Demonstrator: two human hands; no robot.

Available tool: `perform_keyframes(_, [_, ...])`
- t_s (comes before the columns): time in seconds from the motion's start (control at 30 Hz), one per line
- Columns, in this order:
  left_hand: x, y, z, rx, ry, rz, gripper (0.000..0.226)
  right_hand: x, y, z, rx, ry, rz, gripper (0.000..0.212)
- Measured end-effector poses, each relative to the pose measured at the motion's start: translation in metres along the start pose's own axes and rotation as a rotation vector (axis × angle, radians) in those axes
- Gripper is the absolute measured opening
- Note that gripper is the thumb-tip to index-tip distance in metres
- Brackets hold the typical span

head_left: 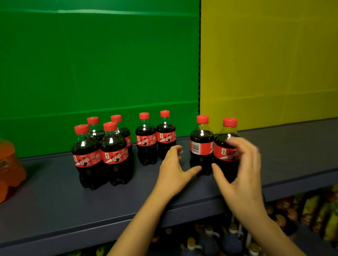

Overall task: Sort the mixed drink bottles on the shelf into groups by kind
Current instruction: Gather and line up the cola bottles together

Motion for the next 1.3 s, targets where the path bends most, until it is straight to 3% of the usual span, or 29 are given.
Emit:
perform_keyframes(0.07, [0.002,-0.003,0.017,-0.037,0.058,-0.056,0.085,0.024,-0.003,-0.005,0.019,-0.045,0.167,0.074])
perform_keyframes(0.2, [0.002,-0.01,0.039,-0.049,0.258,-0.133,0.084,0.062,-0.007,0.017,-0.303,-0.121,0.395,0.112])
perform_keyframes(0.3, [-0.002,-0.013,0.045,-0.046,0.317,-0.164,0.074,0.081,-0.007,0.026,-0.424,-0.132,0.441,0.098])
perform_keyframes(0.4, [-0.006,-0.018,0.046,-0.052,0.309,-0.164,0.064,0.095,-0.009,0.027,-0.433,-0.121,0.48,0.083])
perform_keyframes(0.63, [-0.003,-0.032,0.034,0.021,0.076,-0.054,0.066,0.106,-0.015,0.03,-0.406,-0.144,0.523,0.082])
perform_keyframes(0.87, [-0.024,-0.019,-0.01,-0.102,0.24,-0.101,0.067,0.09,-0.017,0.062,-0.458,-0.223,0.507,0.083])
perform_keyframes(1.3, [-0.042,0.016,-0.082,0.181,0.043,-0.049,0.066,0.032,-0.012,0.139,-0.532,-0.334,0.393,0.081])
Point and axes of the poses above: each hand's wrist, its own y-axis away from the middle knuckle, its own z-axis out of the palm, x = y × z, the point moved 7 cm from there along -y, towards the middle knuckle, and after that the axes turned 4 degrees about y, right-handed, at the moved point
